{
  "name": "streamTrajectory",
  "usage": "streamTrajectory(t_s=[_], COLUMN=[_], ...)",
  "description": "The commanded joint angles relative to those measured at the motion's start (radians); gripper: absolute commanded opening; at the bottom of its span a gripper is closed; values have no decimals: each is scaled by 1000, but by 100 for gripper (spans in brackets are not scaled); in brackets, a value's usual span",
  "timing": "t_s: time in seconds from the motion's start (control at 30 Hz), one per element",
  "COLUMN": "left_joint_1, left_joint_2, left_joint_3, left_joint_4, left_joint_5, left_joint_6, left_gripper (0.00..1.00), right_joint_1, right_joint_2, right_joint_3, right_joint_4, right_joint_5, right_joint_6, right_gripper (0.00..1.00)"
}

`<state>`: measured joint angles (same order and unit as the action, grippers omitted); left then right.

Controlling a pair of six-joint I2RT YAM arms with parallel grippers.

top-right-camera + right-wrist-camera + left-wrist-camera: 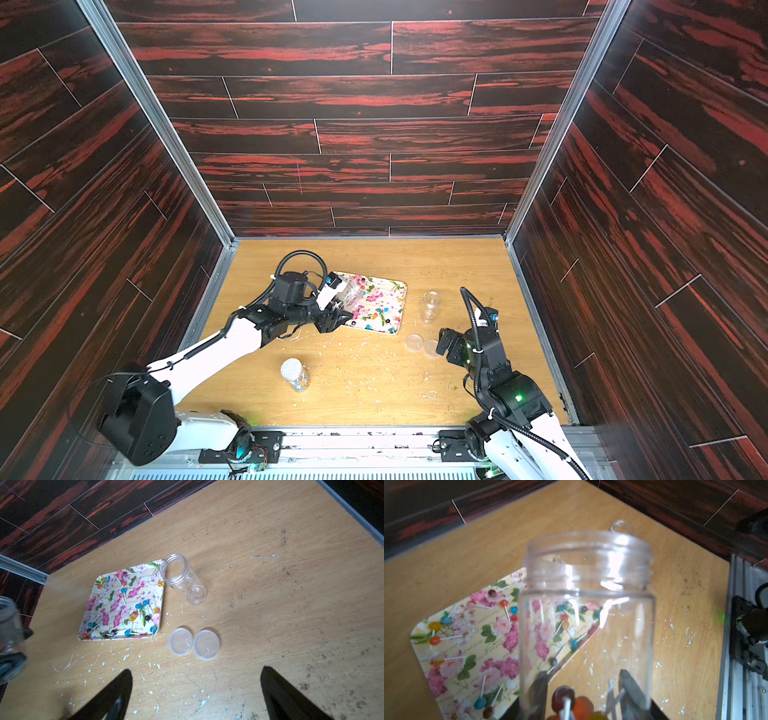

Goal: Pour the candies out of the jar
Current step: 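Pour the candies out of the jar onto the tray.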

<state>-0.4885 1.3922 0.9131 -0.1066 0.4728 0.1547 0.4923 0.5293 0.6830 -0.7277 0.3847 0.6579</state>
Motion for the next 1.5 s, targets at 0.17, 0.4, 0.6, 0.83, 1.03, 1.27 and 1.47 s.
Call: streamTrajectory(t_s=[0.17,0.4,0.6,0.83,1.03,1.27,1.47], left_joint_1=[16,22,25,28,30,33,36], left_joint_2=[57,133,206,287,355,446,489], left_joint_3=[56,112,166,247,336,397,447], left_joint_4=[-61,-151,-242,-332,-428,-502,-577], left_joint_5=[-39,-51,-77,-112,-151,-183,-205], left_joint_6=[62,115,157,182,221,254,298], left_gripper=[46,46,46,45,45,45,45], right_joint_1=[-4,-3,-3,-3,-3,-3,-3], right_joint_2=[-32,-52,-65,-68,-70,-71,-70], right_joint_3=[33,33,30,29,26,24,22], right_joint_4=[-50,-64,-61,-58,-56,-56,-56], right_joint_5=[11,3,-9,-16,-18,-19,-19], right_joint_6=[23,27,29,28,27,29,28], right_gripper=[99,99,99,99,99,99,99])
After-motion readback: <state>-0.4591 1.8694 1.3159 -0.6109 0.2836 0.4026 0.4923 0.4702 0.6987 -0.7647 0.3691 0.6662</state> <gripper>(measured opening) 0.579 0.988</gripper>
